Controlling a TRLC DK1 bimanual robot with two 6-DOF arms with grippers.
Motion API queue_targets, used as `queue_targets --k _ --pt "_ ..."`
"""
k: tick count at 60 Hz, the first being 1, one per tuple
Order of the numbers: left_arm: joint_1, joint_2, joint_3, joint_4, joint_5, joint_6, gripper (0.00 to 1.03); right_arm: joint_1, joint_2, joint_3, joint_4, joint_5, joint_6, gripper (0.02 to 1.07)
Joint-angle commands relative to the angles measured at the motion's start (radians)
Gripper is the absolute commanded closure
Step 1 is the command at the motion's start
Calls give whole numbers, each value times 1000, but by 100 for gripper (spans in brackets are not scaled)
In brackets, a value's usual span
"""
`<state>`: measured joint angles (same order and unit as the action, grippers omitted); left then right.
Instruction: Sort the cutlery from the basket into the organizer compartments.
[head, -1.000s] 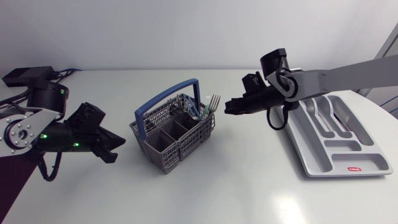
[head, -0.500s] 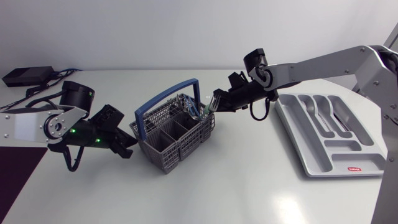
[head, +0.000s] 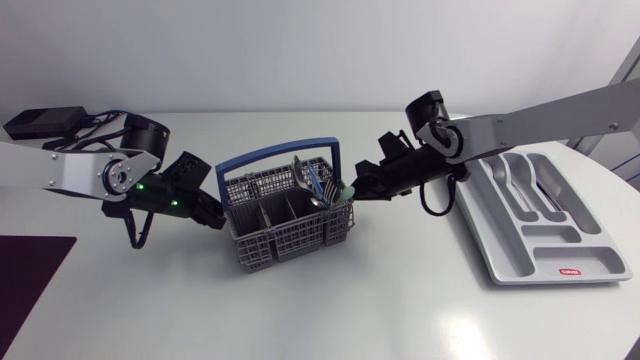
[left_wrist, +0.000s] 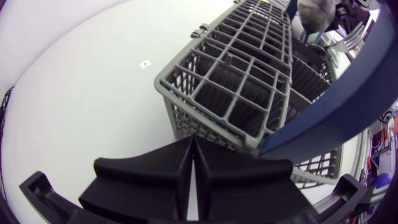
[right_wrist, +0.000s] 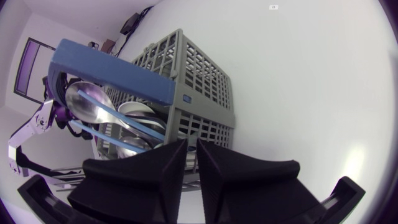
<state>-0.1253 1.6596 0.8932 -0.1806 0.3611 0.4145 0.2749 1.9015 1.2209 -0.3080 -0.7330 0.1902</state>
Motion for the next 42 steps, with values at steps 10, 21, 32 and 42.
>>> queue_targets --k 10,21,32,42 --pt "-39 115 159 33 30 -49 100 15 -127 -147 10 -22 -29 88" --pt "-59 167 225 30 30 -60 100 24 -200 -210 12 1 -38 88" --pt "-57 178 234 23 29 -60 100 18 -214 -233 41 76 -48 88" --pt "7 129 185 1 32 -39 100 9 -223 -261 72 129 -57 88"
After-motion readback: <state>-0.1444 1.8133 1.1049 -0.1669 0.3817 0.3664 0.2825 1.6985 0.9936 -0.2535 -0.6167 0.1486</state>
